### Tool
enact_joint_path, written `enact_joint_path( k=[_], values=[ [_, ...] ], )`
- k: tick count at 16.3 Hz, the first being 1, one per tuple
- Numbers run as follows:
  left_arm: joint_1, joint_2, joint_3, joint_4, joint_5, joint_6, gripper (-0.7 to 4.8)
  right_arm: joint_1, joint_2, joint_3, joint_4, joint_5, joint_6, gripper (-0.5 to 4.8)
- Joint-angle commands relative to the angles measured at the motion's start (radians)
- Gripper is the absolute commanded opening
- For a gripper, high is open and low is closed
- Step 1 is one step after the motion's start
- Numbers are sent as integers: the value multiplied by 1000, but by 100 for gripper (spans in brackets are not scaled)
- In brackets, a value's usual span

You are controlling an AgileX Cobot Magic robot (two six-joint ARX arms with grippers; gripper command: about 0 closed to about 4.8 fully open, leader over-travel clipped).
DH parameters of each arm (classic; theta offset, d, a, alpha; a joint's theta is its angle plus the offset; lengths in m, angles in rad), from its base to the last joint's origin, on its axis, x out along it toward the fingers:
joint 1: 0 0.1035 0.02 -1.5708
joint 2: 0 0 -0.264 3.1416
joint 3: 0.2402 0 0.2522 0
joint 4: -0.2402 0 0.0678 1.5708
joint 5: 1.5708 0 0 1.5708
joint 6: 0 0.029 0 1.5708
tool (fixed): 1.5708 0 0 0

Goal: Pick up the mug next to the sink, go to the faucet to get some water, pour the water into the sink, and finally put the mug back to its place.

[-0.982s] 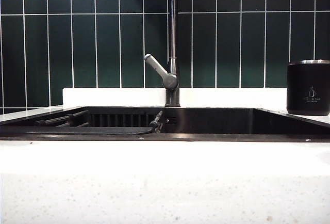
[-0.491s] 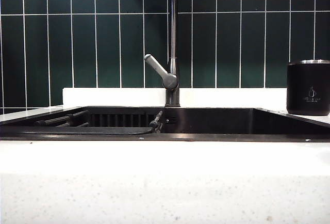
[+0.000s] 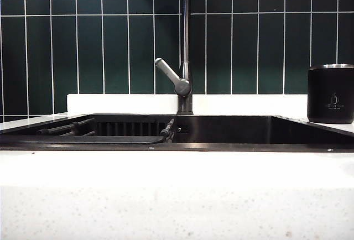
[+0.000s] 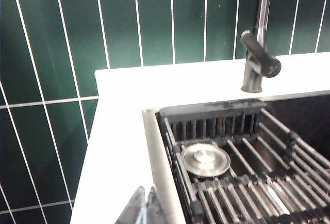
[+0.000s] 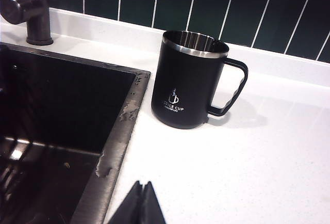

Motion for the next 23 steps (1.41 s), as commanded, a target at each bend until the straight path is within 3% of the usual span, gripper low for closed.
enact_joint_path(
  k=[1, 6, 10, 12, 15, 17, 19, 23],
  values=[
    [-1, 0, 3, 9, 5, -3, -5, 0, -3, -5, 11, 2, 4, -8],
    [-1, 0, 3, 9, 5, -3, -5, -5, -3, -5, 11, 2, 4, -8],
    [-1, 0, 3, 9, 5, -3, -5, -66, -3, -5, 58, -3, 5, -8],
    [-1, 0, 3, 9, 5, -3, -5, -95, -3, -6, 85, -44, 5, -8],
    [-1, 0, 3, 9, 5, -3, -5, -179, -3, -6, 120, -241, 14, -8],
    [-1, 0, 3, 9, 5, -3, -5, -222, -3, -6, 121, -306, 116, -8],
    [-1, 0, 3, 9, 5, -3, -5, -266, -3, -6, 121, -322, 192, -8],
    [-1, 0, 3, 9, 5, -3, -5, -362, -3, -6, 119, -336, 201, -8]
  ],
)
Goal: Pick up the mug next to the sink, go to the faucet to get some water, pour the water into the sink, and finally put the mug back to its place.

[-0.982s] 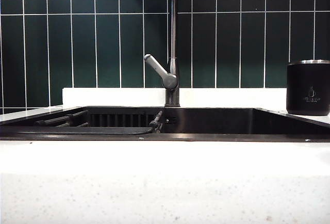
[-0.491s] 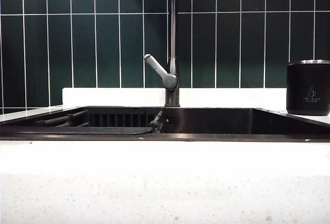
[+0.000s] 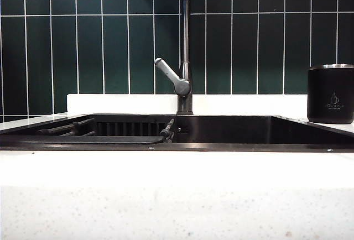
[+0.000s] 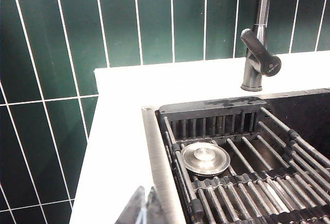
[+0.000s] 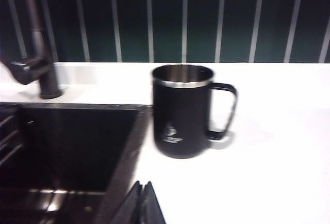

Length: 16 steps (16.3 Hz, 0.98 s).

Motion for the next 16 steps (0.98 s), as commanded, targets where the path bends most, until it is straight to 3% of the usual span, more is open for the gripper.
enact_joint_path(
  k=[1, 16],
  values=[
    [-1, 0, 3, 12, 5, -3, -5, -61, -3, -6, 16, -2, 6, -8],
    [-1, 0, 3, 12, 5, -3, -5, -65, -3, -6, 10, -2, 6, -8]
  ],
)
